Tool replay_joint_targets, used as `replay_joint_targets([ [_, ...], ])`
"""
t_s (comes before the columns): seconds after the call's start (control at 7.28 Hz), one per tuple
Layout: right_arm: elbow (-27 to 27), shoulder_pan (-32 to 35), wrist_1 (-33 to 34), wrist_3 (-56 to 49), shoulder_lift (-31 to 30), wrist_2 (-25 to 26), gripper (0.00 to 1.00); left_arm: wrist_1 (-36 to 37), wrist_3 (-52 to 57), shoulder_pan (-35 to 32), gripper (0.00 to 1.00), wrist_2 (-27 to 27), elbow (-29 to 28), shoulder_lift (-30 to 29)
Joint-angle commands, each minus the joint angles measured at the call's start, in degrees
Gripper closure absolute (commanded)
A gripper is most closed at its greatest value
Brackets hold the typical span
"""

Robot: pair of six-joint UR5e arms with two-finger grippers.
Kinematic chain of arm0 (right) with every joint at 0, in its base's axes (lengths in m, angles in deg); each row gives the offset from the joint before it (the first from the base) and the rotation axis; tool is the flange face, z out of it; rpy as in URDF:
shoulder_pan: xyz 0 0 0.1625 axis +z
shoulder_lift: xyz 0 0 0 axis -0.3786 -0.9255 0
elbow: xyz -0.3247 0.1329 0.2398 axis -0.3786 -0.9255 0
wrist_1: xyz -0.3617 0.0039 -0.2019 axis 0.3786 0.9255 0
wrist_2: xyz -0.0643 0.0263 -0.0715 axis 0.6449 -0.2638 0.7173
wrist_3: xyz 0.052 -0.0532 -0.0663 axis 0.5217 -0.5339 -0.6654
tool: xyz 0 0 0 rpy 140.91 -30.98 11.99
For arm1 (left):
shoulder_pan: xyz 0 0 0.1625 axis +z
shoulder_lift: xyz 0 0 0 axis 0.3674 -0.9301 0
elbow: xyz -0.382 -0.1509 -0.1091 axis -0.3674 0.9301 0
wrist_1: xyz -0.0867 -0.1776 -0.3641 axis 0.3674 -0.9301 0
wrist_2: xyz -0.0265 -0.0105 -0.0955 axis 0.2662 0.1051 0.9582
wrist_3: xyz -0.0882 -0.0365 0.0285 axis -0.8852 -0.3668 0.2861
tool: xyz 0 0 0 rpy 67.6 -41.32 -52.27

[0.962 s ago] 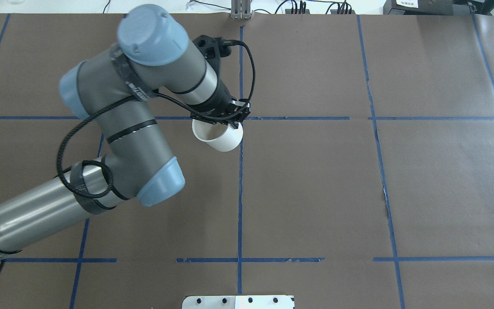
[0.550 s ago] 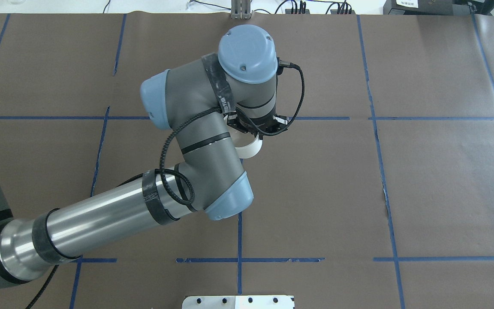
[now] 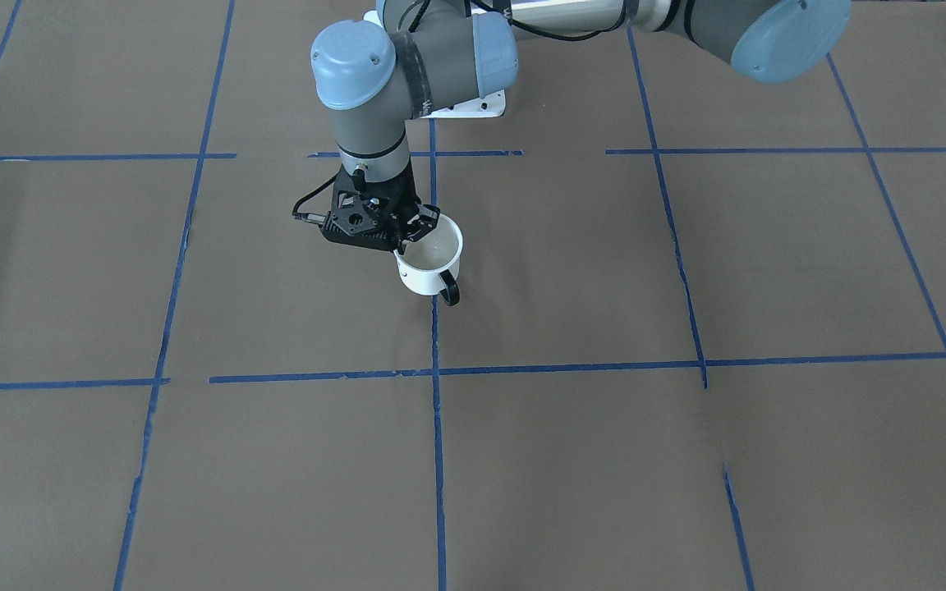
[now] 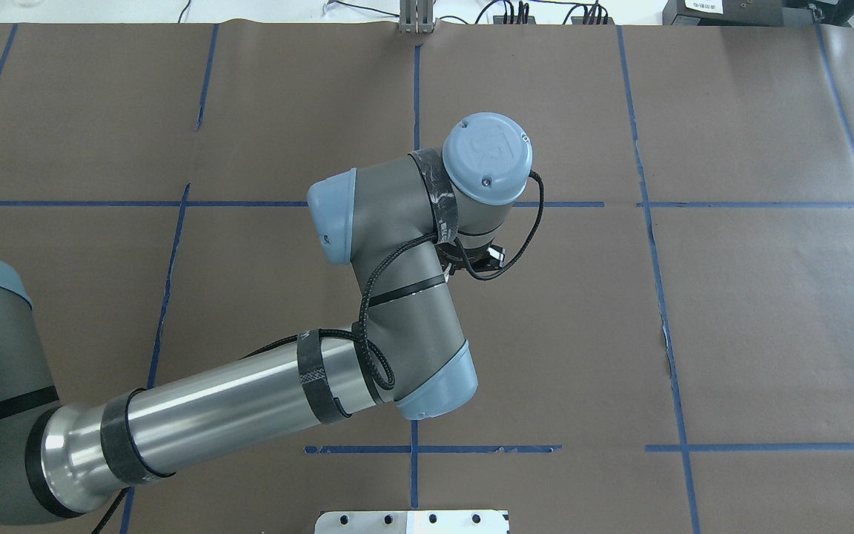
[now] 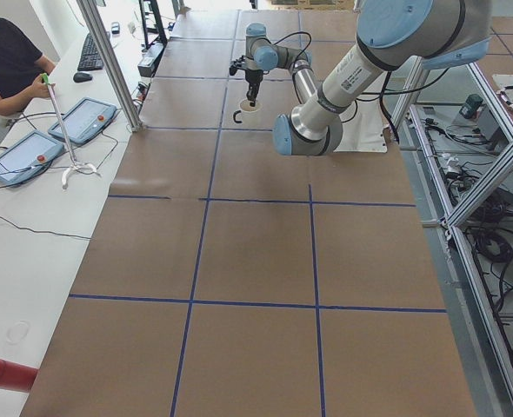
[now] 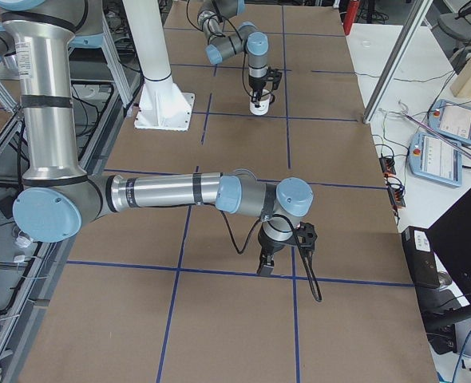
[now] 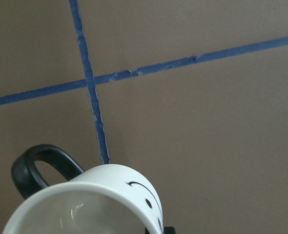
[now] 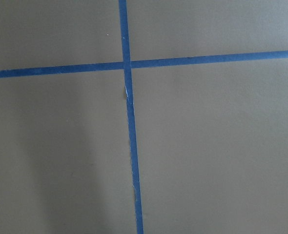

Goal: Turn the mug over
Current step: 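Rotate the mug upright with the left gripper and lower it onto the table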

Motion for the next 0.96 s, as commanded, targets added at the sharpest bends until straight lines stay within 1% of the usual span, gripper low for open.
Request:
replay_joint_targets([
  [0.0,0.0,0.0,0.0,0.0,0.0,0.0,0.0,0.07,1.39,0.92,1.0,-0.56,-0.97,0.08],
  [0.41,0.0,0.0,0.0,0.0,0.0,0.0,0.0,-0.28,1.75,0.93,1.0,-0.39,-1.41,0.34],
  [0.55,0.0,0.0,0.0,0.0,0.08,0.0,0.0,-0.63,1.75,0.93,0.01,-0.3,-1.06,0.52],
  [0.82,0.0,0.0,0.0,0.0,0.0,0.0,0.0,-1.68,1.67,1.1,0.0,-0.3,-0.62,1.4],
])
